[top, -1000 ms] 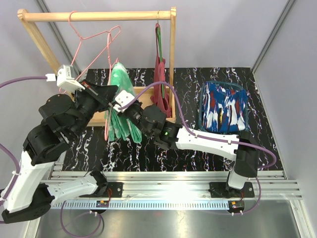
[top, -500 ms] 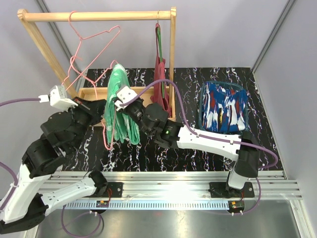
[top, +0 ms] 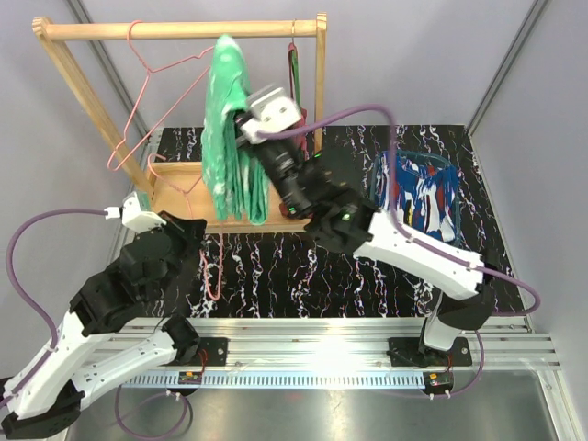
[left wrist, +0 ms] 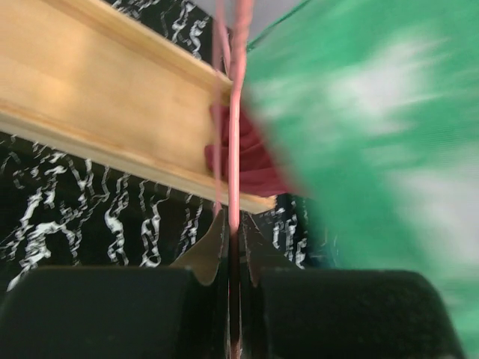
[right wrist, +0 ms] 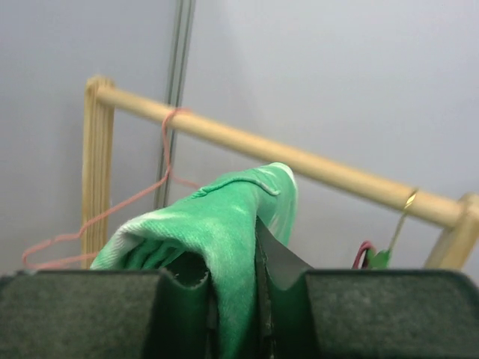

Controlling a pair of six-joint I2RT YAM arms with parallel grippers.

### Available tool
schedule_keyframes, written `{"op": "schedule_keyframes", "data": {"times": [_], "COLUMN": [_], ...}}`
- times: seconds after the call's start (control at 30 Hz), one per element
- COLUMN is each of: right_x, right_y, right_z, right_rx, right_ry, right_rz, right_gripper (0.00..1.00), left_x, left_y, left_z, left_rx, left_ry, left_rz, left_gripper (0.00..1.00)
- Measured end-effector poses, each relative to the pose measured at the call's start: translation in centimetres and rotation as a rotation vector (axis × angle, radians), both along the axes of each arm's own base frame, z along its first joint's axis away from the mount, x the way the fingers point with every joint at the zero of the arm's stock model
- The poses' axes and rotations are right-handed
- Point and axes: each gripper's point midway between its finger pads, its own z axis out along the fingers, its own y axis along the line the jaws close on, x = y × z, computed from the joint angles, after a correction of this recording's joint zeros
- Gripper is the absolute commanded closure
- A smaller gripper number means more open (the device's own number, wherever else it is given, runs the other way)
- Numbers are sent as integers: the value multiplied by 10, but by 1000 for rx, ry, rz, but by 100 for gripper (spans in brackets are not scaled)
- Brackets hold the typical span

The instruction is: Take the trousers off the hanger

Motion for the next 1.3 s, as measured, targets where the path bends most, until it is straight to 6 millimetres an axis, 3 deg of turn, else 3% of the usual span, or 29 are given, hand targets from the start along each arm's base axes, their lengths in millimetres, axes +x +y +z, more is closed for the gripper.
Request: {"op": "schedule_keyframes", "data": {"times": [0.17,0.3,0.4,0.5,0.67,0.9,1.1,1.3], "right_x": [-17,-28,-31,-25,1,30,41,37], "right_y": [-60,-130,-178,-222,-290,-367,-403,-425], "right_z": [90,144,160,155,109,-8,-119,-192], "right_rx": [140,226,256,231,125,-48,-213,-337], "right_ry": [-61,-89,-94,-69,11,159,293,380], "right_rz": [-38,-151,-265,-411,-698,-1028,-1217,-1322], "right_gripper": [100,100,100,100,100,100,100,100], "left_x": [-3,-4,-3,-2,3,6,6,6], "left_y": [4,8,9,9,7,7,8,9], "left_z": [-23,-33,-40,-46,-51,-51,-49,-57], "left_rx": [30,70,125,192,284,362,395,416], "left_ry": [50,66,68,77,84,70,52,50], "left_rz": [9,19,7,-9,-35,-64,-78,-84], "left_gripper": [100,100,100,100,100,100,100,100]}}
